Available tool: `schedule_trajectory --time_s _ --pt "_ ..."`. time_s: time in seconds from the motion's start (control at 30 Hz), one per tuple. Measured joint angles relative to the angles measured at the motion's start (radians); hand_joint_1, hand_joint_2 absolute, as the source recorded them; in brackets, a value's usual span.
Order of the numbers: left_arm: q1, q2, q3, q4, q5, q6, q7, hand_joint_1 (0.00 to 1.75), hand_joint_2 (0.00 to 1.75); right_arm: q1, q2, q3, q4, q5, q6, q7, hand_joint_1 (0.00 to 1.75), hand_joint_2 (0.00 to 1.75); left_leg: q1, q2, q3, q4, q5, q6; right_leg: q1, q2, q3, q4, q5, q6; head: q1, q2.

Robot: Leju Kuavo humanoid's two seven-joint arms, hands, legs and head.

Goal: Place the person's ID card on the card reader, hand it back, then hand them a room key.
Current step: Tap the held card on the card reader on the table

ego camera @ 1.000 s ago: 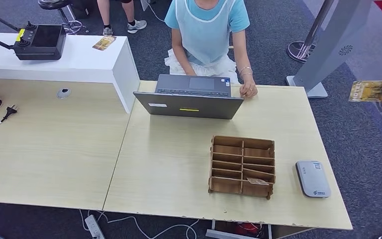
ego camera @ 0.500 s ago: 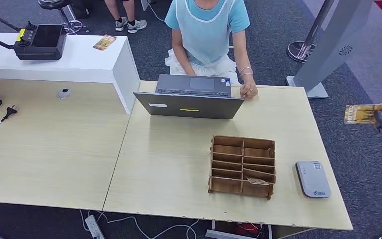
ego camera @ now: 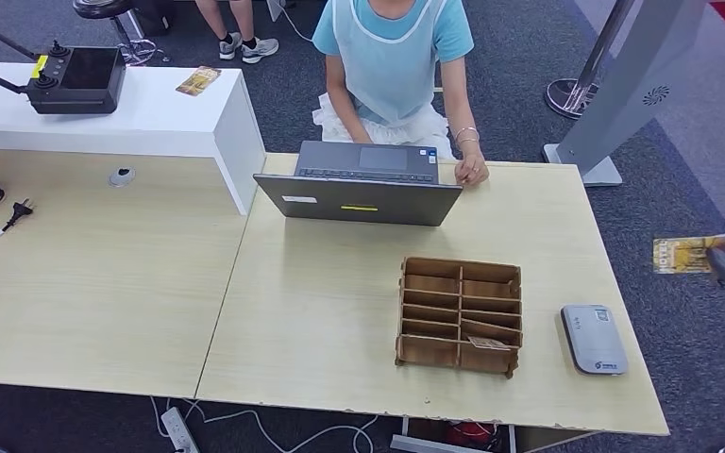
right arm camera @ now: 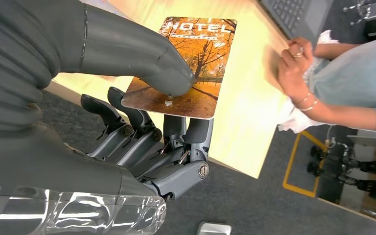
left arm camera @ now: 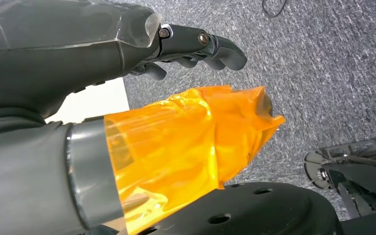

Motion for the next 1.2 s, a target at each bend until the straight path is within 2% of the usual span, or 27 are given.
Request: schedule_trajectory --time_s 0.23,0.83,1.2 --pt "0.000 0.000 0.000 0.000 -0.005 0.000 0.002 0.00 0.00 0.030 0.012 0.001 0.002 0.053 -0.045 0.002 1.75 1.75 0.000 0.000 0.000 0.000 0.000 0.000 0.000 0.000 0.000 0.000 0.000 0.000 0.000 0.000" --pt "0.000 -0.005 0.000 0.000 -0.006 0.000 0.018 0.00 0.00 0.046 0.101 0.011 0.038 0.146 -0.089 0.005 1.75 1.75 0.000 0.001 0.000 0.000 0.000 0.000 0.000 0.000 0.000 0.000 0.000 0.000 0.000 0.000" --pt "0.000 -0.008 0.000 0.000 -0.007 0.000 0.023 0.00 0.00 0.103 0.106 0.010 0.042 0.154 -0.085 -0.003 1.75 1.75 0.000 0.000 0.000 0.000 0.000 0.000 0.000 0.000 0.000 0.000 0.000 0.000 0.000 0.000"
